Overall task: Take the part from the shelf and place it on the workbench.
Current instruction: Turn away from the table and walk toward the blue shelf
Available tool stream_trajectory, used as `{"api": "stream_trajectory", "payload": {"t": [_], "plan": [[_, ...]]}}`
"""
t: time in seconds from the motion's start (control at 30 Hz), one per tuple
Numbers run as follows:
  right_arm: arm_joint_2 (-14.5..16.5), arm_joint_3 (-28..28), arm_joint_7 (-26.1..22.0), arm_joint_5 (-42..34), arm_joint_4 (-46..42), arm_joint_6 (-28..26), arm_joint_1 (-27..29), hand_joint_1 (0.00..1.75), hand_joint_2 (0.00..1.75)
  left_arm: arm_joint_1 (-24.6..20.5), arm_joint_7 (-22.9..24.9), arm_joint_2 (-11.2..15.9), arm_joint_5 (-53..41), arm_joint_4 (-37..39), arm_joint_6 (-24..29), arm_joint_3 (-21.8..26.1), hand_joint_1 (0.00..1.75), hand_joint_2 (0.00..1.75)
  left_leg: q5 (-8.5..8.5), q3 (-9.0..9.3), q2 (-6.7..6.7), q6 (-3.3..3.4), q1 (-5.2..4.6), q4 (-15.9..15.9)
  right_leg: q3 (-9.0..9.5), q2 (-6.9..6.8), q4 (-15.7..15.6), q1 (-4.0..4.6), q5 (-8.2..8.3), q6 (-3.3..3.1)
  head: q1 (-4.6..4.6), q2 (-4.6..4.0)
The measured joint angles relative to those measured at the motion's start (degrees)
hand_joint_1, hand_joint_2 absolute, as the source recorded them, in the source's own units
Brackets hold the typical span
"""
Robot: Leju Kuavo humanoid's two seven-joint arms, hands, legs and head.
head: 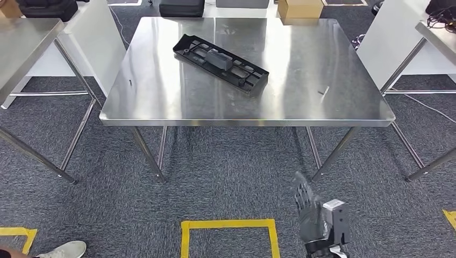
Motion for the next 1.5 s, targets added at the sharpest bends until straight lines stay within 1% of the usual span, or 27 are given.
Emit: {"api": "stream_trajectory", "payload": {"t": [0.07, 0.13, 0.17, 0.23, 0.3, 0.37, 0.43, 0.5, 0.53, 0.6, 0.63, 0.67, 0.73, 0.77, 0.83, 0.9, 0.97, 1.03, 1.13, 1.17, 1.2, 1.27, 1.3, 1.33, 1.4, 1.43, 1.5], "plan": [[0.47, -0.96, -0.37, 0.85, 12.95, -0.71, -3.0, 0.0, 0.0, -0.41, 0.3, -0.02, -0.33, -0.05, -0.14, 0.19, 0.0, 0.0, 1.63, -1.38, 0.31, 1.27, 0.11, -0.5, -1.67, 0.13, 3.6, -0.01, -3.73, -0.51, 0.37, 0.0], [0.99, -2.08, -0.56, 1.64, 26.81, -1.96, -6.4, 0.0, 0.0, -0.76, 0.57, 0.01, -1.03, -0.09, -0.37, 0.27, 0.0, 0.0, 3.25, -3.27, 0.39, 1.71, -0.14, -0.46, -3.59, 0.23, 11.03, -0.03, -8.71, -1.01, 0.7, 0.01], [1.23, -2.56, -0.02, 2.01, 33.04, -2.97, -7.75, 0.0, 0.0, -0.83, 0.79, 0.02, -1.44, -0.08, -0.49, 0.26, 0.0, 0.0, 4.03, -4.29, 0.4, 1.73, -0.25, -0.42, -3.88, 0.25, 14.32, -0.02, -9.86, -0.8, 0.73, 0.01], [1.74, -3.14, 3.04, 3.2, 43.77, -5.76, -9.58, 0.0, 0.0, -0.91, 1.39, 0.09, -2.35, -0.07, -0.58, 0.19, 0.0, 0.0, 5.45, -6.14, 0.39, 1.61, -0.38, -0.31, -2.06, 0.26, 15.96, -0.03, -8.75, 0.28, 0.73, 0.0], [2.13, -3.26, 7.23, 4.77, 51.84, -8.18, -10.28, 0.0, 0.0, -1.06, 1.95, 0.21, -3.1, -0.07, -0.6, -0.07, 0.0, 0.0, 6.74, -7.64, 0.25, 1.22, -0.41, -0.17, 3.66, 0.25, 9.57, -0.01, -6.71, 0.81, 0.74, 0.01], [2.35, -3.16, 10.23, 6.32, 57.81, -8.77, -10.43, 0.0, 0.0, -1.36, 2.32, 0.37, -3.56, -0.07, -0.62, -0.5, 0.0, 0.0, 7.99, -8.45, 0.17, 0.57, -0.58, -0.1, 9.98, 0.3, 0.24, 0.44, -7.54, -0.01, 0.72, 0.01], [2.54, -2.7, 12.18, 7.97, 62.23, -8.41, -10.45, 0.0, 0.0, -1.68, 2.56, 0.56, -3.88, -0.07, -0.72, -0.89, 0.0, 0.0, 9.2, -8.59, 0.33, -0.11, -0.71, -0.32, 12.02, 0.44, -3.8, 1.02, -8.59, -0.98, 0.65, 0.01], [2.76, -2.08, 13.23, 9.07, 65.52, -8.04, -10.23, 0.0, 0.0, -1.88, 2.75, 0.78, -4.09, -0.05, -0.9, -1.13, 0.0, 0.0, 8.88, -8.94, 0.4, -0.79, -0.49, -0.12, 10.96, 0.4, -3.54, 0.7, -7.77, -2.05, 0.55, 0.01], [2.84, -1.83, 13.5, 9.35, 66.72, -7.88, -10.13, 0.0, 0.0, -1.91, 2.85, 0.87, -4.16, -0.03, -0.98, -1.21, 0.0, 0.0, 7.0, -9.4, 0.38, -1.11, -0.34, 1.01, 10.35, 0.31, -3.46, 0.49, -7.15, -2.81, 0.48, 0.01], [2.97, -1.28, 13.88, 9.91, 68.6, -7.2, -10.12, 0.0, 0.0, -1.95, 3.09, 1.01, -4.26, 0.0, -1.08, -1.34, 0.0, 0.0, 0.42, -10.9, 0.29, -1.61, -0.13, 6.58, 8.82, 0.14, -3.42, 0.31, -5.68, -3.92, 0.33, 0.01], [2.99, -0.99, 14.04, 10.27, 69.29, -6.7, -10.14, 0.0, 0.0, -2.0, 3.23, 1.02, -4.35, 0.01, -1.11, -1.42, 0.0, 0.0, -2.41, -11.61, 0.25, -1.79, -0.11, 10.42, 8.0, 0.11, -3.34, 0.4, -4.95, -4.16, 0.28, 0.0], [3.04, -0.66, 14.17, 10.7, 69.87, -6.23, -10.15, 0.0, 0.0, -2.07, 3.36, 1.04, -4.47, 0.02, -1.15, -1.52, 0.0, 0.0, -3.89, -12.03, 0.22, -1.94, -0.1, 13.94, 7.09, 0.08, -3.18, 0.48, -4.23, -4.15, 0.24, 0.0], [3.19, 0.05, 14.1, 11.56, 70.71, -5.87, -10.15, 0.0, 0.0, -2.2, 3.58, 1.09, -4.68, 0.02, -1.22, -1.79, 0.0, 0.0, -2.43, -10.72, 0.21, -2.1, -0.04, 16.82, 5.0, 0.02, -2.4, 0.53, -3.02, -3.88, 0.22, 0.0], [3.3, 0.41, 13.92, 11.98, 71.0, -5.98, -10.16, 0.0, 0.0, -2.27, 3.67, 1.13, -4.73, 0.02, -1.25, -1.95, 0.0, 0.0, -0.74, -8.61, 0.2, -2.08, 0.03, 15.34, 3.84, 0.02, -1.8, 0.48, -2.58, -3.65, 0.2, 0.01], [3.52, 1.09, 13.56, 12.6, 71.4, -6.4, -10.21, 0.0, 0.0, -2.49, 3.76, 1.25, -4.78, 0.02, -1.29, -2.19, 0.0, 0.0, 0.08, -2.4, 0.11, -1.86, 0.13, 8.0, 1.91, 0.07, -0.41, 0.52, -1.99, -3.07, 0.17, 0.01], [3.68, 1.66, 13.41, 12.82, 71.7, -6.69, -10.37, 0.0, 0.0, -2.76, 3.8, 1.35, -4.81, 0.02, -1.33, -2.28, 0.0, 0.0, -1.83, 1.63, -0.05, -1.39, -0.06, 1.85, 0.84, 0.05, 0.45, 0.71, -1.35, -2.25, 0.26, 0.01], [3.75, 1.97, 13.38, 12.87, 72.02, -6.81, -10.53, 0.0, 0.0, -2.85, 3.86, 1.38, -4.81, 0.03, -1.37, -2.3, 0.0, 0.0, -2.16, 1.63, -0.08, -0.54, -0.36, 0.36, 0.25, 0.0, 0.48, 0.84, -0.35, -1.32, 0.39, 0.01], [3.8, 2.04, 13.36, 12.86, 72.34, -6.86, -10.56, 0.0, 0.0, -2.83, 3.93, 1.38, -4.82, 0.07, -1.42, -2.31, 0.0, 0.0, -0.91, 0.38, 0.19, 0.67, -0.34, 0.07, -0.53, 0.1, 1.45, 0.7, -1.4, -1.08, 0.47, 0.0], [3.95, 2.13, 12.92, 12.55, 72.67, -6.15, -10.56, 0.0, 0.0, -2.86, 4.04, 1.47, -5.11, 0.1, -1.62, -2.42, 0.0, 0.0, 1.51, -2.33, 0.54, 1.69, -0.28, -0.11, -2.98, 0.24, 9.87, 0.5, -9.21, -1.96, 0.91, 0.0], [3.96, 2.14, 12.67, 12.4, 72.73, -5.79, -10.6, 0.0, 0.0, -2.87, 4.05, 1.48, -5.28, 0.1, -1.73, -2.5, 0.0, 0.0, 2.35, -3.37, 0.65, 1.65, -0.32, -0.07, -3.54, 0.25, 13.46, 0.47, -11.01, -1.83, 0.96, 0.01], [3.97, 2.14, 12.45, 12.33, 72.77, -5.52, -10.67, 0.0, 0.0, -2.87, 4.06, 1.48, -5.42, 0.1, -1.89, -2.6, 0.0, 0.0, 3.17, -4.33, 0.79, 1.57, -0.33, -0.03, -3.49, 0.26, 16.08, 0.45, -11.43, -1.31, 0.95, 0.01], [4.02, 2.14, 12.19, 12.26, 72.8, -5.09, -10.77, 0.0, 0.0, -2.87, 4.11, 1.47, -5.62, 0.1, -2.13, -2.84, 0.0, 0.0, 4.87, -6.31, 1.01, 1.24, -0.29, 0.08, -0.72, 0.27, 15.9, 0.35, -8.97, 0.21, 0.96, 0.01], [4.03, 2.14, 12.11, 12.26, 72.81, -4.91, -10.83, 0.0, 0.0, -2.89, 4.14, 1.48, -5.69, 0.1, -2.22, -2.95, 0.0, 0.0, 5.69, -7.14, 1.06, 0.98, -0.26, 0.15, 2.17, 0.3, 12.79, 0.27, -7.6, 0.71, 0.97, 0.01], [4.05, 2.14, 12.06, 12.26, 72.82, -4.72, -10.91, 0.0, 0.0, -2.91, 4.17, 1.5, -5.75, 0.1, -2.28, -3.04, 0.0, 0.0, 6.44, -7.88, 1.06, 0.66, -0.33, 0.23, 6.07, 0.36, 7.89, 0.28, -7.24, 0.75, 1.01, 0.01], [4.09, 2.14, 11.93, 12.2, 72.84, -4.57, -11.1, 0.0, 0.0, -2.96, 4.21, 1.57, -5.81, 0.09, -2.32, -3.17, 0.0, 0.0, 7.79, -8.49, 1.09, -0.02, -0.52, 0.23, 12.16, 0.58, -1.15, 0.59, -8.75, -0.32, 0.93, 0.01], [4.13, 2.13, 11.84, 12.11, 72.87, -4.56, -11.16, 0.0, 0.0, -2.97, 4.21, 1.62, -5.83, 0.08, -2.35, -3.22, 0.0, 0.0, 8.46, -8.55, 1.1, -0.34, -0.59, 0.06, 13.47, 0.64, -3.47, 0.84, -9.52, -0.93, 0.87, 0.01], [4.21, 2.13, 11.69, 11.91, 73.01, -4.65, -11.13, 0.0, 0.0, -2.81, 4.23, 1.73, -5.85, 0.15, -2.46, -3.33, 0.0, 0.0, 9.49, -8.77, 1.07, -0.97, -0.4, -0.34, 12.61, 0.56, -3.71, 0.76, -9.08, -2.08, 0.69, 0.0]]}}
